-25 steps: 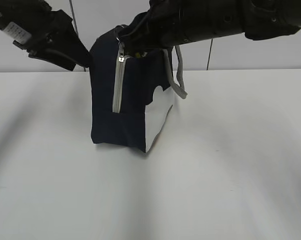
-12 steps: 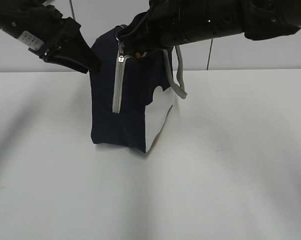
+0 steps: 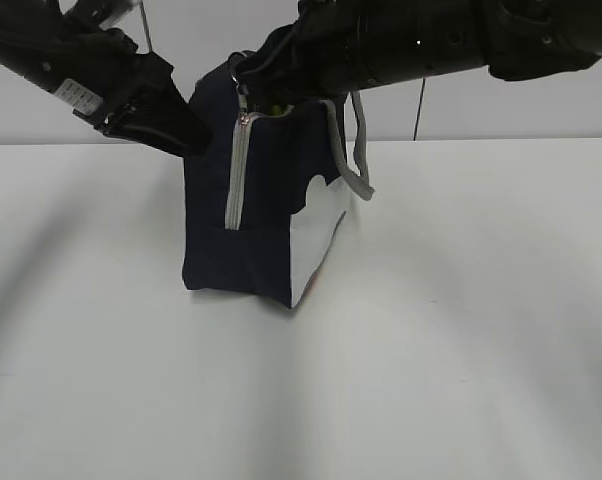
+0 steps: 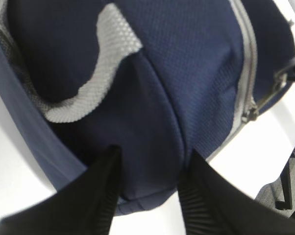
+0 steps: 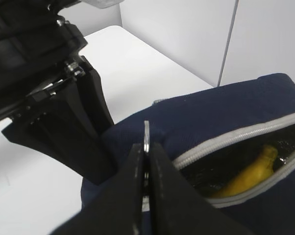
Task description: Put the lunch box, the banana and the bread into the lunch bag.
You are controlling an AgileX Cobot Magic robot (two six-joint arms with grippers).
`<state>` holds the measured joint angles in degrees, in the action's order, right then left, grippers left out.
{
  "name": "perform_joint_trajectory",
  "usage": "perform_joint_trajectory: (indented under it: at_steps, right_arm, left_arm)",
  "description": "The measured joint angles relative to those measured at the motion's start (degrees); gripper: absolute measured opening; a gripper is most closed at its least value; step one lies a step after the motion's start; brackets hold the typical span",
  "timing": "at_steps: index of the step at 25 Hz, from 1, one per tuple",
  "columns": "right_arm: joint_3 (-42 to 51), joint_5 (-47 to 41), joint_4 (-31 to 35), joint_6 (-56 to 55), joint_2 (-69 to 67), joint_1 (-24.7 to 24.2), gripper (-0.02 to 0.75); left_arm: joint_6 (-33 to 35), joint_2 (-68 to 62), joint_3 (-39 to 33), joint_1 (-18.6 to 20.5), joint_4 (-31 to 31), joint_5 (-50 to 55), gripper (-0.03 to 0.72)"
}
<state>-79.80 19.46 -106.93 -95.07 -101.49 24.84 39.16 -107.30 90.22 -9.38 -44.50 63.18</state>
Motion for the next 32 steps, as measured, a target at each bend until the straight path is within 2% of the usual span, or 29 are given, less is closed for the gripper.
perform_joint_trajectory:
  at_steps: [6, 10, 11, 32]
  right_arm:
    - [0.0, 0.0, 0.0, 0.0, 0.0, 0.0, -0.016]
    - [0.0, 0.0, 0.0, 0.0, 0.0, 0.0, -0.016]
    - [0.0, 0.0, 0.0, 0.0, 0.0, 0.0, -0.016]
    - [-4.0, -1.6, -0.5, -4.1, -0.1, 0.0, -0.016]
  left_arm:
    - [1.3, -1.1, 0.0, -0.1, -1.7, 0.3, 0.16]
    - [1.8, -1.1, 0.0, -0.1, -2.1, 0.4, 0.025]
    - [1.8, -1.1, 0.0, -0.1, -2.1, 0.5, 0.014]
    - [1.9, -1.1, 0.0, -0.1, -2.4, 1.0, 0.006]
